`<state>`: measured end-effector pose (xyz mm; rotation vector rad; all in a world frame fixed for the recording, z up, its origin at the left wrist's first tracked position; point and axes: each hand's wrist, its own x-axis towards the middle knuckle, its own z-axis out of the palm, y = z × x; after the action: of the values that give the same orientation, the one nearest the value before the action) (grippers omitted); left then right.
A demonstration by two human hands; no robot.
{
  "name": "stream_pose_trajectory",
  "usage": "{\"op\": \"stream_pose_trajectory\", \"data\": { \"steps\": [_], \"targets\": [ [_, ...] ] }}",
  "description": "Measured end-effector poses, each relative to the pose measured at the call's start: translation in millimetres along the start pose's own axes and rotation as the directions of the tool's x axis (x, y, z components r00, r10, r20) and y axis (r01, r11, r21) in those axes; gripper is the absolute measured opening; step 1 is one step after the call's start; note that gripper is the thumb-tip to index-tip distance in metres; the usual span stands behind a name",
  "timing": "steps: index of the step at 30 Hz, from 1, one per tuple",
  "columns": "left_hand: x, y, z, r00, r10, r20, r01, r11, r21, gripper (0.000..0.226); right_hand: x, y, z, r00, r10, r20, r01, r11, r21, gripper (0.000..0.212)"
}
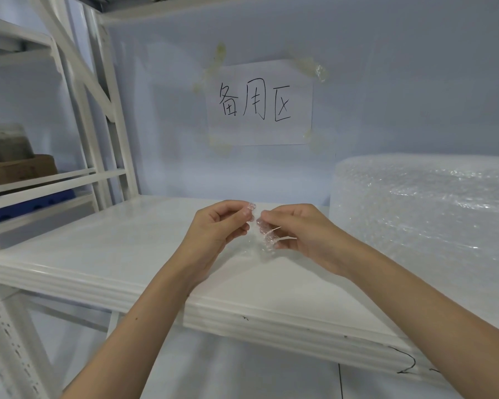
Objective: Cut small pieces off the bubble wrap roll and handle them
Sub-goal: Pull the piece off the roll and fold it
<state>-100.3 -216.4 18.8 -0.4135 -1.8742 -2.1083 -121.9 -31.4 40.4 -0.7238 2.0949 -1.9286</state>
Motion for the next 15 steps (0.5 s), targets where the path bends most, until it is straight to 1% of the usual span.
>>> {"op": "stream_pose_trajectory", "data": {
  "steps": [7,12,15],
  "targets": [
    [-0.8,-0.8,0.7,1.000,-0.010,0.015,0.009,1.000,0.029,0.014,-1.0,-0.7,-0.2,0.998,-0.044,-0.033,0.038,0.987,-0.158,0.026],
    [-0.1,-1.4,1.8,0.999,-0.019,0.033,0.017,0.998,0.055,0.015,-1.9,-1.0,-1.5,0.999,-0.045,-0.017,0.041,0.982,-0.183,0.008],
    [0.3,-1.7,0.5,1.000,0.013,0.009,-0.014,0.995,0.100,0.015,-0.9,-1.1,-2.7,0.999,-0.028,-0.046,0.019,0.983,-0.185,0.009]
  ]
}}
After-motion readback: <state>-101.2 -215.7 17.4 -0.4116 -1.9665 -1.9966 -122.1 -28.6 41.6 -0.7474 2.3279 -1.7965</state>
